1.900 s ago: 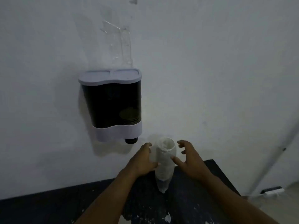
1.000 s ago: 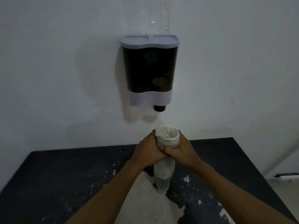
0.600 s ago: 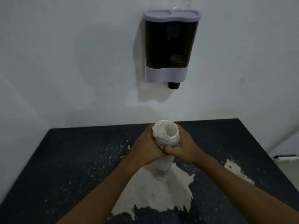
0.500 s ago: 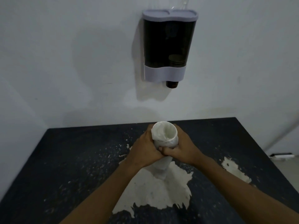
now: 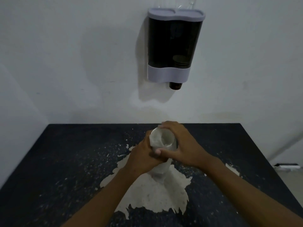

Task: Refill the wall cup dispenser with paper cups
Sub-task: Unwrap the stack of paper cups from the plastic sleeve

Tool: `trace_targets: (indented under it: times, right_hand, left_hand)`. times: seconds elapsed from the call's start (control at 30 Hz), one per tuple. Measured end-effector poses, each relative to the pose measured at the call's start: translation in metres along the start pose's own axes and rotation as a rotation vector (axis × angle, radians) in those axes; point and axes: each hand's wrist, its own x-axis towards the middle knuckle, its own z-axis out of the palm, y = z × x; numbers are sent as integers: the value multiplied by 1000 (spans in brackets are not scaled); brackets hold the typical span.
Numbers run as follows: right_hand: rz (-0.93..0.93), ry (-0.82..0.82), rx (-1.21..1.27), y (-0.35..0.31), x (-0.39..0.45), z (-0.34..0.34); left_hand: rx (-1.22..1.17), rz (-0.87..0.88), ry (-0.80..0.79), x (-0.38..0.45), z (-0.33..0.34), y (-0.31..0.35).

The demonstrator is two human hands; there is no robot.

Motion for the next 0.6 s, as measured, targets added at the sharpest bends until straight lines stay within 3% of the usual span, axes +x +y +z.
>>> trace_targets:
  times: [0.1,0.27,0.5,0.6]
  right_hand:
    - [20,-74,-62,-1,5,7]
    - [51,14,223,-1,8,6]
    - [-7,212,273,-16,23,-24]
    - [28,222,366,-19,29,-34]
  left_hand:
    - [24,-5,3,0,1,2]
    - [-34,8,19,-4,1,5]
    - [-48,-14,-2,-6,-3,5]
    - [-44,1,-22,-5,-4,7]
